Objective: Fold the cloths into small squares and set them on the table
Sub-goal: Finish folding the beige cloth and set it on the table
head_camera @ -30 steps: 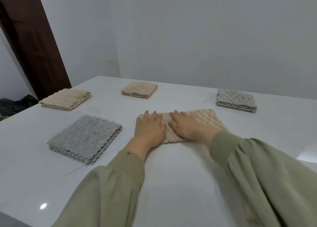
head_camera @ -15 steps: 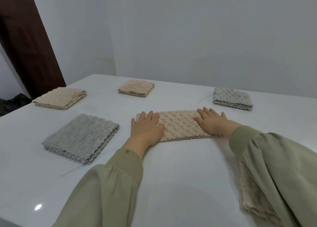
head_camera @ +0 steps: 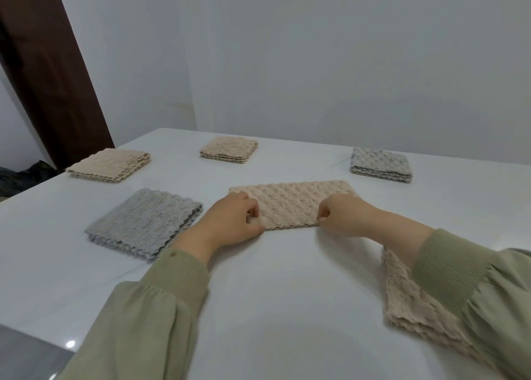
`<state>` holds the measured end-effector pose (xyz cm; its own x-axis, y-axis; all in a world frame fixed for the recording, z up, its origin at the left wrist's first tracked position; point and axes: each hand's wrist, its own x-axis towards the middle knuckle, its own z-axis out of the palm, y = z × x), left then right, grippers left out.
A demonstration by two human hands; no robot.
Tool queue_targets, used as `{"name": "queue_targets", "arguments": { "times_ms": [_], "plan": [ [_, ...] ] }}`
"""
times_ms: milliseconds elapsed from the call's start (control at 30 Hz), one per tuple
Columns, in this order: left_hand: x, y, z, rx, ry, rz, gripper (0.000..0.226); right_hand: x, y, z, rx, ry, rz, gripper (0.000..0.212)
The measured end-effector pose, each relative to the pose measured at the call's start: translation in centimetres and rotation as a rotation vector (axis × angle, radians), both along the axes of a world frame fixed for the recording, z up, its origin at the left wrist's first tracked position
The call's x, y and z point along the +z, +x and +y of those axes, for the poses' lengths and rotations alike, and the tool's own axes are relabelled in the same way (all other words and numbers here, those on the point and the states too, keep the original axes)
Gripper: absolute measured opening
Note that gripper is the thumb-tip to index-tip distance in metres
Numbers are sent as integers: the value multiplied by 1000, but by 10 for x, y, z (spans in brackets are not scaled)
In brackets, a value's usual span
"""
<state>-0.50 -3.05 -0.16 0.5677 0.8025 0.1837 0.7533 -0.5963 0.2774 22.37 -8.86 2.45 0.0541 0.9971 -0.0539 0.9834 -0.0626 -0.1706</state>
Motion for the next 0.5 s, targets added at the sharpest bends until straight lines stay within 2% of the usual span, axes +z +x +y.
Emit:
{"name": "queue_targets", "arguments": {
  "times_ms": [100,233,267,333,367,400,433,500],
  "plan": [
    [5,7,-11,29,114,104,16,1,3,-2,11,-39,11,29],
    [15,30,-39,12,179,166,36,1,12,5,20,-87,48,31],
    [15,35,-47,-14,116,100,39,0,14,8,17,-92,51,31],
    [13,40,-57,-56,-170,-230,34,1,14,9,-7,-87,68,34],
    [12,41,-59,-41,-251,-402,27,1,13,9,-25,-69,87,34],
    [11,40,-57,-3,-218,-494,22,2,9,9,-40,-37,106,35],
    [9,39,-51,58,-86,-468,21,2,4,8,-59,0,127,34],
    [4,33,-40,172,110,-290,25,1,-11,4,-71,60,153,33]
  ]
}}
